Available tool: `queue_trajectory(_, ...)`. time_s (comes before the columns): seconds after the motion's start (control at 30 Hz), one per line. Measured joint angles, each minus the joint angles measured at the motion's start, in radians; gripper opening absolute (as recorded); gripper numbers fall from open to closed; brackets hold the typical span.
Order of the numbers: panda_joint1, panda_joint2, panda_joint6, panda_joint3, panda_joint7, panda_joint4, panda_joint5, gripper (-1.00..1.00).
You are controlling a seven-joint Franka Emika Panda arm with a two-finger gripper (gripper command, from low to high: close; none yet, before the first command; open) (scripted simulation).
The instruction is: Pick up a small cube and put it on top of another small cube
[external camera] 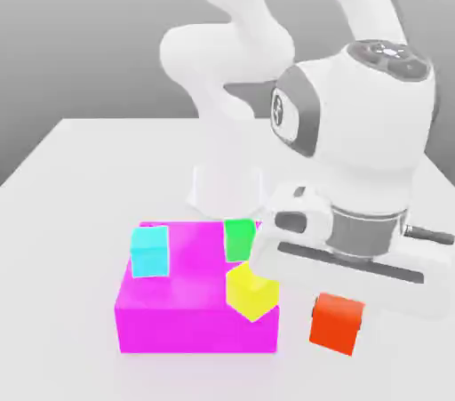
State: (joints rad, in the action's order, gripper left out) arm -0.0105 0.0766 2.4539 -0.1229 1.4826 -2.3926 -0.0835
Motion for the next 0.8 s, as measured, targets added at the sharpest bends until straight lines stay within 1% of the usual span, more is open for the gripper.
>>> queue_trajectory(0.1, 0.077, -0.106, -0.024, 0.027, 0.052, -0.081, 0.019, -1.00)
queue_trajectory(0.27, 0.151, -0.284, -0.064, 0.079, 0.145, -0.216, 0.043, -1.00)
queue_trajectory(0.5, 0.292, -0.527, -0.108, 0.154, 0.286, -0.404, 0.060, -1.00)
queue_trajectory(0.57, 0.308, -0.507, -0.054, 0.160, 0.299, -0.436, 0.061, -1.00)
queue_trajectory(0.67, 0.312, -0.421, 0.066, 0.164, 0.302, -0.470, 0.061, -1.00)
queue_trajectory(0.7, 0.312, -0.394, 0.102, 0.164, 0.302, -0.479, 0.062, 1.00)
queue_trajectory(0.8, 0.312, -0.394, 0.102, 0.164, 0.302, -0.479, 0.062, 1.00)
